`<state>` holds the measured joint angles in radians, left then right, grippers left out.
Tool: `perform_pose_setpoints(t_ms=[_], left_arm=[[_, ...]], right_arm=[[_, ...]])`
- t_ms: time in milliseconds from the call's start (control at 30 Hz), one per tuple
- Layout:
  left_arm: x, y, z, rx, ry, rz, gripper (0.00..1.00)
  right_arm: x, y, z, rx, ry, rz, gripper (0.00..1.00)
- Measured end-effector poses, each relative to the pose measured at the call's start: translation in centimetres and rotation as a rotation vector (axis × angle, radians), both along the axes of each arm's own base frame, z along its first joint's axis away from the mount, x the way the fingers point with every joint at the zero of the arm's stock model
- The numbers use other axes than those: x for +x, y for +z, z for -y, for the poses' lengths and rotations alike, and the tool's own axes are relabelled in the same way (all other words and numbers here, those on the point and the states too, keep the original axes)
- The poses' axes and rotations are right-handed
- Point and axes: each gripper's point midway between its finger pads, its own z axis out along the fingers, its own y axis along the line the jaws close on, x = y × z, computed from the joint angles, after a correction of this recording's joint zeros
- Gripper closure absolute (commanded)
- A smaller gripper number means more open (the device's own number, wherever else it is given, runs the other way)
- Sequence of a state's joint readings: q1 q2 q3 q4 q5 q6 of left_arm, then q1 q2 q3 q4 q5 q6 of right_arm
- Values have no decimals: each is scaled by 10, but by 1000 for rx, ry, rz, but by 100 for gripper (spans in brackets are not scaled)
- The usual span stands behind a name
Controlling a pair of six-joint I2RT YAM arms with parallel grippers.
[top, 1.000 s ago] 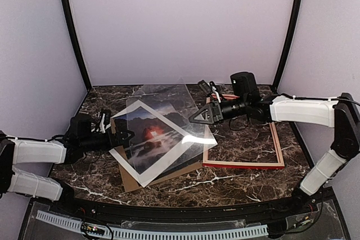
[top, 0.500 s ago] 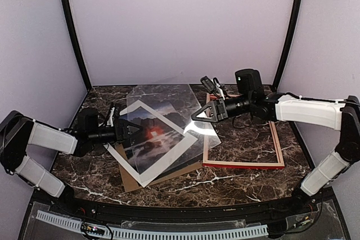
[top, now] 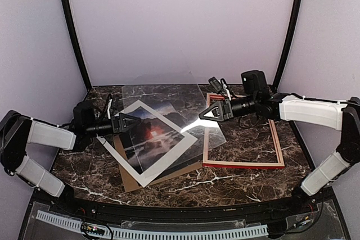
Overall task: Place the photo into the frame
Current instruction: Pick up the glass panel from the mat board, then place the glass panel on the mat board.
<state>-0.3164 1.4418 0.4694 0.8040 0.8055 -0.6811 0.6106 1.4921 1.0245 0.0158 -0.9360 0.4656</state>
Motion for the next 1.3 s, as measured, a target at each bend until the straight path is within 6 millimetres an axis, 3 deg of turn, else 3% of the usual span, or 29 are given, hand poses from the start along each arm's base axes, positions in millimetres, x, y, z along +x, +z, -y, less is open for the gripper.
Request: perform_pose_setpoints(t_ms=[167, 300, 667, 833, 1033, 1133, 1233, 1300], left_arm=[[-3, 23, -6, -7, 9, 67, 16], [-6, 35, -8, -6, 17, 105, 27], [-5, 39, -10, -15, 32, 96, 64], [-5, 40, -10, -22, 36, 92, 85], [-2, 42, -11, -20, 44, 97, 100], [-1, 42, -11, -12, 48, 95, 100], [-1, 45, -12, 0, 56, 89, 100], [-1, 49, -14, 17, 61, 87, 100]], right_arm=[[11, -10, 8, -22, -45, 1, 100], [17, -18, 11, -38, -70, -7, 100], [18, -58, 14, -56, -122, -116, 100], [19, -62, 13, -28, -144, -155, 100], [18, -63, 11, -8, -150, -167, 100], [19, -63, 11, -5, -157, -166, 91], [21, -64, 12, -11, -169, -167, 66], [24, -69, 13, -34, -186, -159, 59]])
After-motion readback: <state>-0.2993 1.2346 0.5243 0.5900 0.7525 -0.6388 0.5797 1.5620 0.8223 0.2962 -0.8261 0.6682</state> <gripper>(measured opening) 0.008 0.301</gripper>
